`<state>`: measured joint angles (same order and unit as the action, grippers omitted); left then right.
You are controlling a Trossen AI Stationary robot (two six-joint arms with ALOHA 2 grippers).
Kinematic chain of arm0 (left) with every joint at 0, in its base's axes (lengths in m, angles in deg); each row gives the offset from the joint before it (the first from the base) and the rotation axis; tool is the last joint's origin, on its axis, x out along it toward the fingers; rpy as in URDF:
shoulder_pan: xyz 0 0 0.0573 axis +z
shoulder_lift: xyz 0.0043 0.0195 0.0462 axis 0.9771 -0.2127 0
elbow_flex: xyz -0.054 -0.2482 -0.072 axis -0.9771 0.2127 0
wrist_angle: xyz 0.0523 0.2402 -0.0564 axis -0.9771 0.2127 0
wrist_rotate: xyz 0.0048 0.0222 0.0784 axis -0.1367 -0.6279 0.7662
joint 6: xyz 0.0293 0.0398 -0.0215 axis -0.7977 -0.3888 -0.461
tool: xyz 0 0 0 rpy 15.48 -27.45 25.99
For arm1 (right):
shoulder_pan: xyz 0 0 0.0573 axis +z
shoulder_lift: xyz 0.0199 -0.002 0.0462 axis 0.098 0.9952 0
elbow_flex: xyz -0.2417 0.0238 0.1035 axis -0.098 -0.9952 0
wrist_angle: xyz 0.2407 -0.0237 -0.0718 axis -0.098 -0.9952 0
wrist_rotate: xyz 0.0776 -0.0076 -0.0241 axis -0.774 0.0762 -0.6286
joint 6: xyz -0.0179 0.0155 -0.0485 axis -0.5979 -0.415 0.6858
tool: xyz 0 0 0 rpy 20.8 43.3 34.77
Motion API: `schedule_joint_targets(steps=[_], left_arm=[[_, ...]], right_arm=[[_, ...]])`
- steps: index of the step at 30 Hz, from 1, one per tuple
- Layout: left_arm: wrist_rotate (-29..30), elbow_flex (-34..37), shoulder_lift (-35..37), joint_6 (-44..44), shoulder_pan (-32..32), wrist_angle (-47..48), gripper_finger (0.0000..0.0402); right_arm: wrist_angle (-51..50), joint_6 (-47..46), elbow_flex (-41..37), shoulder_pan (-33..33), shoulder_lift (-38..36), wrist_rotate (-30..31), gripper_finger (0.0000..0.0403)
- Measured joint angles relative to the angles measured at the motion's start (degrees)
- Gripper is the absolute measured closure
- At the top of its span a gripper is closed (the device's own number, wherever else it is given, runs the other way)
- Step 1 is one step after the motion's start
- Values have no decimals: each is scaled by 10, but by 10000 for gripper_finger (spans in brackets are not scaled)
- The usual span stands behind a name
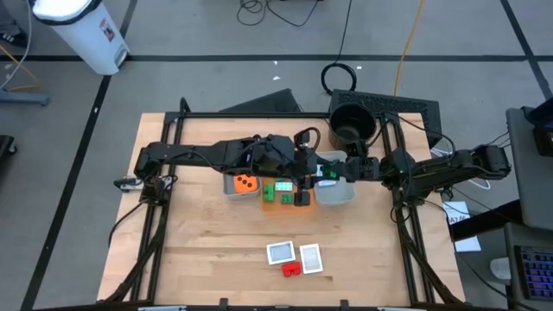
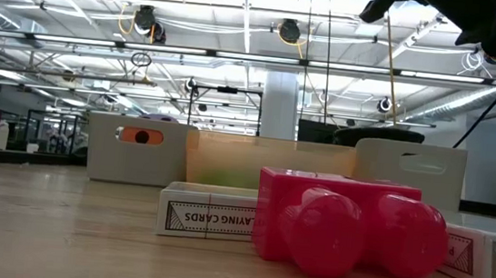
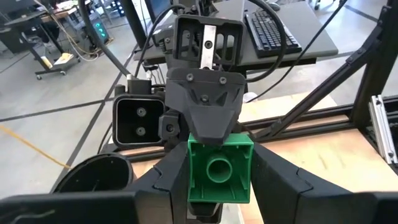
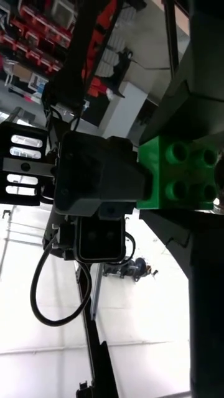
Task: Pick & Place Toys
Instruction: Put the green game piece into the orange bin
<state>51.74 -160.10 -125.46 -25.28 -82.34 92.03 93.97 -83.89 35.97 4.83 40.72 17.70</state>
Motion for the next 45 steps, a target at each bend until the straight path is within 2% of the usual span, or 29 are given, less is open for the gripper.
schedule_joint_targets(steps=[5, 13, 18, 23, 25, 27, 30, 33, 35, 38, 45], left_arm=[[9, 0, 0, -10, 0, -10, 251], [47, 0, 7, 38, 2, -37, 170], [52, 0, 57, 50, 2, -75, 131], [52, 0, 127, 67, 2, -56, 118], [58, 0, 156, 78, 4, -38, 117], [62, 0, 183, 88, 6, -12, 117], [62, -1, 217, 106, 11, 34, 117], [62, -1, 241, 141, 18, 91, 117], [62, -1, 253, 165, 22, 132, 117], [62, 0, 263, 198, 26, 193, 117], [59, 0, 254, 268, 35, 320, 117]], right_arm=[[3, 10, 0, 0, 0, 1, 253], [47, 17, 0, -18, -2, -1, 263], [53, 3, 0, -41, -11, -8, 255], [33, 24, 40, -53, -16, -22, 262], [-28, 44, 79, -57, -16, -50, 262], [-137, 75, 129, -61, -15, -84, 258], [-387, 168, 227, -64, -13, -125, 256], [-648, 301, 330, -64, 9, -121, 259], [-761, 368, 388, -68, 38, -120, 260], [-859, 423, 456, -71, 89, -118, 259], [-972, 502, 539, -66, 229, -106, 260]])
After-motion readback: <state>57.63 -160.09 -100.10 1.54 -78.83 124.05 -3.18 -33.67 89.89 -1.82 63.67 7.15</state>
